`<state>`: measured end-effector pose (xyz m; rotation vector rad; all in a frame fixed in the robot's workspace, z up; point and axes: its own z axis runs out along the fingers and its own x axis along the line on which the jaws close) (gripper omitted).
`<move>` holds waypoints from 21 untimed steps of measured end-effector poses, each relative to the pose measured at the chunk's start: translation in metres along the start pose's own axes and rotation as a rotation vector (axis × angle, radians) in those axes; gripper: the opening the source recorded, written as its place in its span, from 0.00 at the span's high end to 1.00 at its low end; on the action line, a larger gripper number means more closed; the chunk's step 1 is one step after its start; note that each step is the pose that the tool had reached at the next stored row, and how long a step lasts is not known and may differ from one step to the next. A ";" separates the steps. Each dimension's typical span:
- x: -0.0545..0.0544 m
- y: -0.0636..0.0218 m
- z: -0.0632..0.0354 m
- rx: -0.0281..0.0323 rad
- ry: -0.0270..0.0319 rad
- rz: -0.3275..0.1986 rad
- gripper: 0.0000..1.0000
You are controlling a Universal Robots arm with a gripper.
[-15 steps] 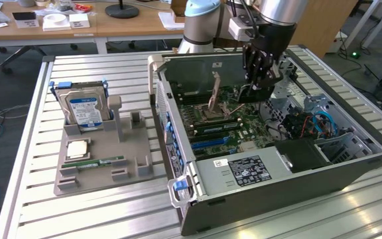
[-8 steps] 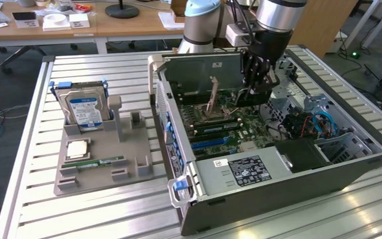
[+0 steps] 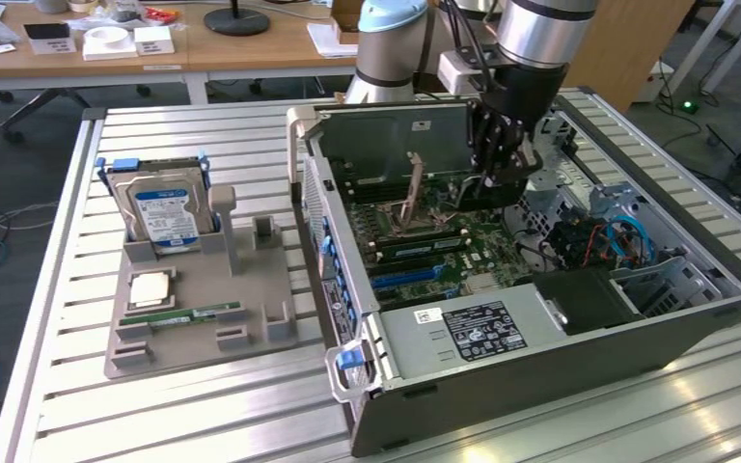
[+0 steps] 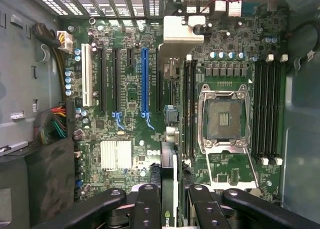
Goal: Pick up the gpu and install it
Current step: 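Insert the gpu into the slot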
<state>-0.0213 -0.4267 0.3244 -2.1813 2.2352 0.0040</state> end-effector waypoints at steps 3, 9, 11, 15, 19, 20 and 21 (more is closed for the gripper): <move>0.003 -0.0001 0.0001 0.0000 0.0002 0.008 0.74; 0.009 0.0015 0.0008 0.0002 0.0002 0.016 0.74; 0.010 0.0026 0.0009 0.0002 0.0002 0.019 0.74; 0.012 0.0053 0.0010 0.0003 0.0003 0.024 0.74; 0.012 0.0096 0.0011 0.0004 0.0004 0.029 0.74; 0.012 0.0108 0.0010 0.0004 0.0005 0.029 0.74; 0.012 0.0116 0.0010 0.0004 0.0004 0.029 0.74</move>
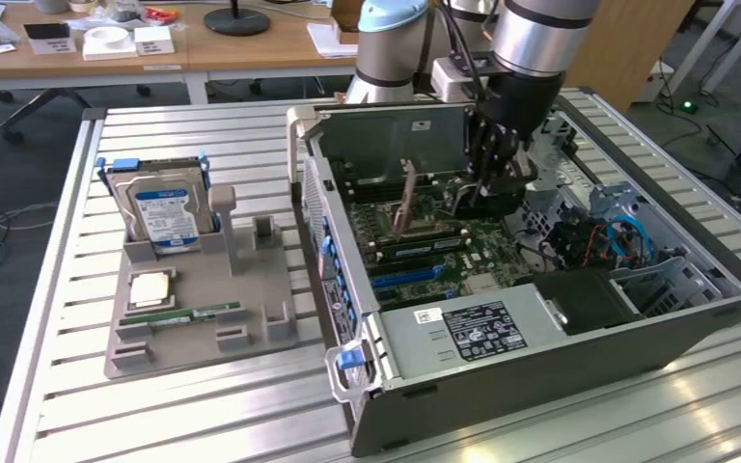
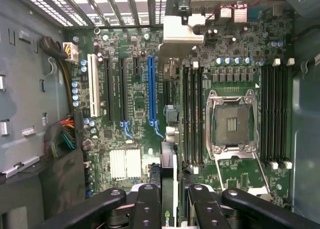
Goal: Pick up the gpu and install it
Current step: 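Insert the gpu into the slot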
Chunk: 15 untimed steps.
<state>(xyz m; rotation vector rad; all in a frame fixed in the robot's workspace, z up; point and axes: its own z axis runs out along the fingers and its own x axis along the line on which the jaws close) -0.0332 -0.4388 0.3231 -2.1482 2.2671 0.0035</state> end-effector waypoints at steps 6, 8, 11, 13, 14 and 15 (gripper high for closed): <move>0.000 0.0002 0.0000 0.0000 0.0000 0.000 0.74; 0.000 0.0002 0.0000 0.0000 0.0000 0.000 0.74; 0.000 0.0025 0.0000 0.0000 0.0000 0.000 0.74; 0.000 0.0064 0.0000 0.0000 0.0000 0.000 0.74; 0.000 0.0084 0.0000 0.0000 0.0000 0.000 0.74; 0.001 0.0097 0.0000 0.0000 0.0000 0.000 0.74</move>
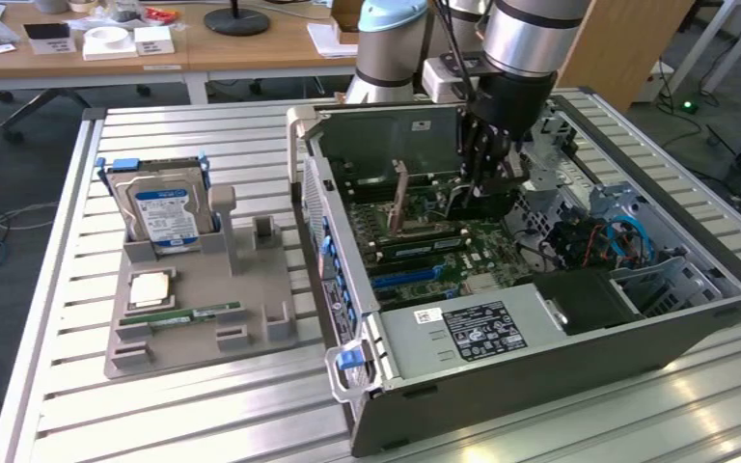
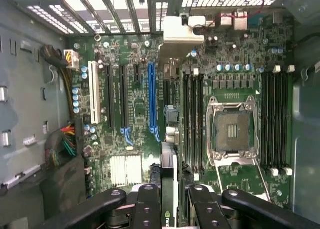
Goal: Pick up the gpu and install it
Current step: 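Insert the gpu into the slot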
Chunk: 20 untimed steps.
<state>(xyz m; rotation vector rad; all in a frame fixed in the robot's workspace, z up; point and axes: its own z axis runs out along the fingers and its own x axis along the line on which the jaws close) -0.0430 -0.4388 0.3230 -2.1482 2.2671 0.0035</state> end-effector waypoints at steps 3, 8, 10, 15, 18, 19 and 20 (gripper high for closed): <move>0.000 0.0001 0.0004 0.0000 0.0001 0.000 0.74; 0.000 0.0010 0.0082 0.0001 0.0001 0.000 0.74; 0.000 0.0013 0.0117 0.0001 0.0000 0.000 0.74; 0.001 0.0021 0.0164 -0.0001 0.0004 -0.001 0.74; 0.005 0.0025 0.0169 0.0000 0.0002 -0.003 0.74; 0.006 0.0026 0.0170 0.0000 0.0001 -0.003 0.74; 0.008 0.0029 0.0171 0.0000 0.0001 -0.004 0.74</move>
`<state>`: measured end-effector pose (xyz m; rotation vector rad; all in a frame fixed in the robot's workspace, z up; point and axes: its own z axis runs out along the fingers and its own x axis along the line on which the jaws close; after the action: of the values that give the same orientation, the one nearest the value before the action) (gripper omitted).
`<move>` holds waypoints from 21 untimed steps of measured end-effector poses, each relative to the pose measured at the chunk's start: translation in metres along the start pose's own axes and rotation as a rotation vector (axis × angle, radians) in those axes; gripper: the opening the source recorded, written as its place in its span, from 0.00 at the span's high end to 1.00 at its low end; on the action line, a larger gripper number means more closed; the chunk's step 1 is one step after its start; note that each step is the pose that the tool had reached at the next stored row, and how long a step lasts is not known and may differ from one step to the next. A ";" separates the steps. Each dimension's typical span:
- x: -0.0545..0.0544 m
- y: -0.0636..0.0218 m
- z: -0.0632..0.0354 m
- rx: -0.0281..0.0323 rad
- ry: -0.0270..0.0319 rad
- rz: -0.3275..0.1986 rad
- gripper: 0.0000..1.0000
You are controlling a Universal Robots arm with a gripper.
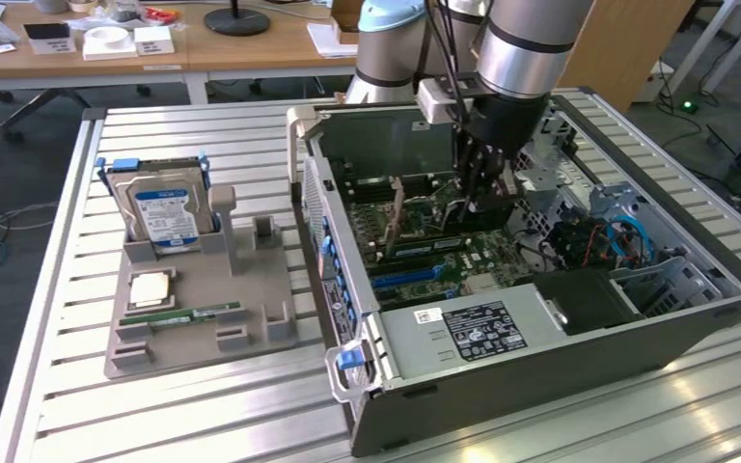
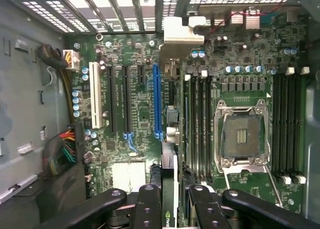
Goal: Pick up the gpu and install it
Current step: 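Insert the gpu into the slot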
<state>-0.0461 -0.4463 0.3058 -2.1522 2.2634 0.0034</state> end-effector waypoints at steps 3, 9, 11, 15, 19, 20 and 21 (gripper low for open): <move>0.003 0.0009 0.0012 0.0001 0.0000 -0.001 0.74; 0.006 0.0038 0.0076 0.0000 -0.0001 -0.004 0.74; 0.006 0.0048 0.0093 0.0000 -0.0001 -0.005 0.74; 0.007 0.0070 0.0129 -0.0001 -0.0001 -0.006 0.74; 0.007 0.0074 0.0137 -0.0002 0.0002 -0.007 0.74; 0.007 0.0074 0.0137 -0.0002 0.0001 -0.007 0.74; 0.007 0.0075 0.0137 -0.0002 0.0001 -0.007 0.74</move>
<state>-0.0537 -0.4529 0.2919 -2.1602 2.2560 0.0035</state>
